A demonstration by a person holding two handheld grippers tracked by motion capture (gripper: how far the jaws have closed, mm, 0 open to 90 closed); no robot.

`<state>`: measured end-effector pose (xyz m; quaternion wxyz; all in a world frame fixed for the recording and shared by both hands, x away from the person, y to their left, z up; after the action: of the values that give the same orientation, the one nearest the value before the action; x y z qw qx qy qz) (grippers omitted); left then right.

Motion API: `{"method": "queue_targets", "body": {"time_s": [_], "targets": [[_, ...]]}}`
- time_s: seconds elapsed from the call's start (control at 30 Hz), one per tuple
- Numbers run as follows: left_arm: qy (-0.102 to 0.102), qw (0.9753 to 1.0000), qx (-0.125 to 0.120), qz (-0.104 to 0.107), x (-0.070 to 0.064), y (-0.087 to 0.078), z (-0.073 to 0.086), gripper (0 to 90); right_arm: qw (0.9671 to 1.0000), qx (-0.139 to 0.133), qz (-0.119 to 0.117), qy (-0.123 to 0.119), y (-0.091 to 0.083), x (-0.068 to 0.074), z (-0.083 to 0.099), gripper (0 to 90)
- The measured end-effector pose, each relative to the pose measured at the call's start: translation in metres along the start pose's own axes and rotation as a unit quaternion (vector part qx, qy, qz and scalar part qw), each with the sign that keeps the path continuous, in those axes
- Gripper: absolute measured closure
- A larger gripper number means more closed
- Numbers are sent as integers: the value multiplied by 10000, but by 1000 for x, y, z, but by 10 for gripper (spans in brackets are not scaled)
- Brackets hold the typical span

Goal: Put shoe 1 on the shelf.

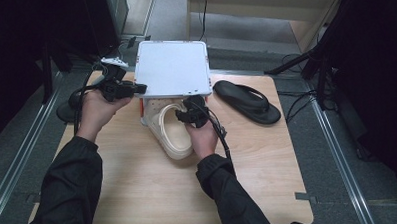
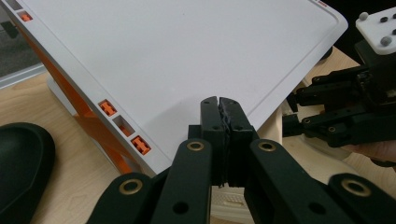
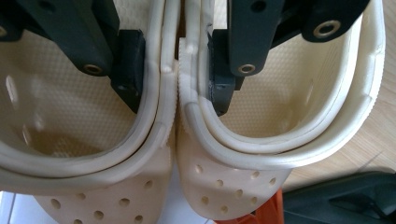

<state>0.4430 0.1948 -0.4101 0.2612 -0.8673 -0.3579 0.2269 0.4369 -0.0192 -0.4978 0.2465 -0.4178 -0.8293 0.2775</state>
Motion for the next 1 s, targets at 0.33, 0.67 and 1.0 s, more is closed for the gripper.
{"method": "queue_targets", "body": {"time_s": [0.33,0.67,1.0], "targets": [[-3,10000,-18,-4,0,0,0,897,9998,-15,186,67,11,2,-2,654],[3,10000,-13,6,0,0,0,897,9998,-25,137,167,15,1,-1,608],[10,10000,-21,0,1,0,1,897,9998,-53,-52,168,4,4,2,510]]}}
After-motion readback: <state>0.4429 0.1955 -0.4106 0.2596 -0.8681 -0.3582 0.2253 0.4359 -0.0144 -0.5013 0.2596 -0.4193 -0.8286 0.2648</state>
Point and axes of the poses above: each handheld gripper's, and its own axes: y roughly forward along the jaws, z roughly out of its underside, x roughly to its left, the point moved 4 cm from there along y, roughly forward along the jaws
